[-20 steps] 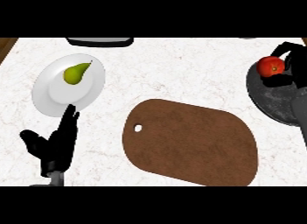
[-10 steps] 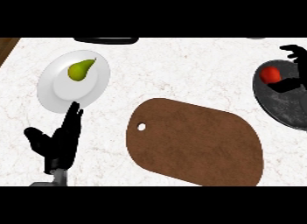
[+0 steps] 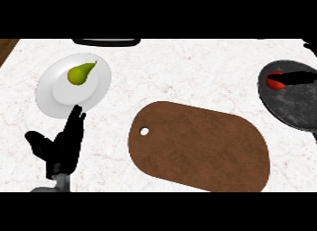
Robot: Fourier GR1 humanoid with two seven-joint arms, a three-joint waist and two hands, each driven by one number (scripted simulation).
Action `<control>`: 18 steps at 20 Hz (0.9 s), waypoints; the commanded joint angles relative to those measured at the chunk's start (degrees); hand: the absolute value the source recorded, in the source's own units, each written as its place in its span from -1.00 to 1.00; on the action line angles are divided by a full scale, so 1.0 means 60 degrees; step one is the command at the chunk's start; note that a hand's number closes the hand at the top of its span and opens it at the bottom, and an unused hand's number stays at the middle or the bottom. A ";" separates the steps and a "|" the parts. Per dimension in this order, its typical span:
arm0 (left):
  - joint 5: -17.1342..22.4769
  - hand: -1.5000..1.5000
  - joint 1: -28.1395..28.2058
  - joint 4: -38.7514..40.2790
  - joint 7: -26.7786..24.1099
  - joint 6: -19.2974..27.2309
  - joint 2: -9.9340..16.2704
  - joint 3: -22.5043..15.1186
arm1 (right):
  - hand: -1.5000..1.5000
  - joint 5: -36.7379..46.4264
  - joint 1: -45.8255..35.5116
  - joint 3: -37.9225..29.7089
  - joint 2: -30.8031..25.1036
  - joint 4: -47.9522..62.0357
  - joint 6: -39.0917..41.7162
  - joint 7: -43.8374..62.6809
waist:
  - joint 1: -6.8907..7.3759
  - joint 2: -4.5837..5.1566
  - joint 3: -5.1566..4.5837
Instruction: Pick the tomato from the cutting board and place it in the pan
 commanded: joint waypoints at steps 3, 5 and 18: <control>0.0098 0.00 0.0178 0.0289 0.0239 -0.0079 0.0012 0.0044 | -1.00 -0.1755 0.0179 -0.1554 -0.0703 0.0800 0.2205 -0.1027 | -0.0209 -0.0005 -0.0073; 0.0160 0.00 0.0279 -0.0045 0.0457 -0.0012 0.0049 0.0084 | -1.00 -0.2131 0.0126 -0.1870 -0.1295 0.0964 0.3303 -0.1154 | -0.0210 -0.0042 -0.0072; 0.0053 0.00 0.0643 0.0005 0.0217 0.0072 -0.0216 0.0144 | -1.00 -0.2657 0.1833 -0.1743 -0.2392 0.0991 0.7434 -0.2673 | -0.0501 -0.0213 -0.0121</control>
